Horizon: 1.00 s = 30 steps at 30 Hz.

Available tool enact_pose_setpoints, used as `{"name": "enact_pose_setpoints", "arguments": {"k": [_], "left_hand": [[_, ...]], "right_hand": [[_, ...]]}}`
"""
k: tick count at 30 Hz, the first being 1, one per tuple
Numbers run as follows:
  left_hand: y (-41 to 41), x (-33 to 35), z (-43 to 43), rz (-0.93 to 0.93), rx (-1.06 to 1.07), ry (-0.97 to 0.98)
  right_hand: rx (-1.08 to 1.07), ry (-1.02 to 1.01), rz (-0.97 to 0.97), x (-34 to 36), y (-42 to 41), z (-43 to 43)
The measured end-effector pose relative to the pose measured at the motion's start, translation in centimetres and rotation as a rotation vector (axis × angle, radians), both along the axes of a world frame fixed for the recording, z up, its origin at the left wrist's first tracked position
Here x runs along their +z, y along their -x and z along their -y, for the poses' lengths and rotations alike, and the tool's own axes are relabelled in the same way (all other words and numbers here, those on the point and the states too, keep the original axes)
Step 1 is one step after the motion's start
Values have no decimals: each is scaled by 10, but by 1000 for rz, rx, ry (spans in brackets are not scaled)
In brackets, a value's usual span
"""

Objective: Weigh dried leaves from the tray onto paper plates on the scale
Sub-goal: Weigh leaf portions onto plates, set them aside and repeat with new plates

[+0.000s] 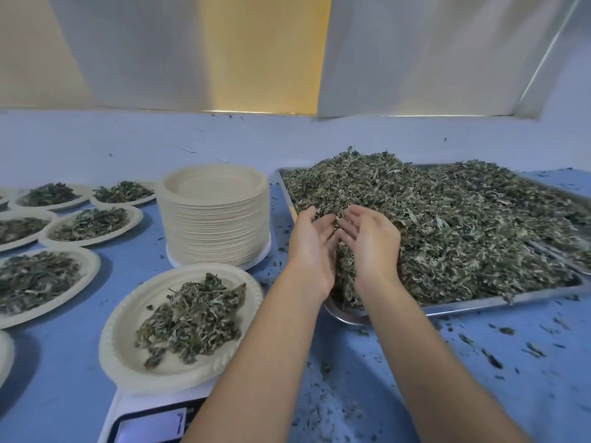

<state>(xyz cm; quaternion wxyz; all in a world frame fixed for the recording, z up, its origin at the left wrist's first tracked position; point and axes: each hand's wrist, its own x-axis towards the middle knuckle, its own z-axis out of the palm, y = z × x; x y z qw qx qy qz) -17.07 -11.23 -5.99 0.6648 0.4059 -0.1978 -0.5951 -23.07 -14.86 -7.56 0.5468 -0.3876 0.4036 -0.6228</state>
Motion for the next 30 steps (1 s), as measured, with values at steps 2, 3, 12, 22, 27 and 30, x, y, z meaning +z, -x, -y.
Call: {"name": "enact_pose_setpoints", "arguments": {"k": [2, 3, 12, 22, 27, 30], "left_hand": [[-3, 2, -4, -45, 6, 8], [-5, 4, -7, -63, 11, 14], [-51, 37, -47, 51, 150, 98], [-145, 22, -118, 462, 422, 51], [-173, -2, -132, 568, 521, -109], [-178, -16, -128, 570, 480, -152]], "right_hand": [[19, 24, 40, 1, -7, -5], [25, 27, 60, 3, -12, -7], [217, 49, 240, 26, -60, -44], [378, -22, -93, 2, -89, -60], [419, -74, -155, -5, -91, -51], [436, -81, -201, -12, -89, -51]]}}
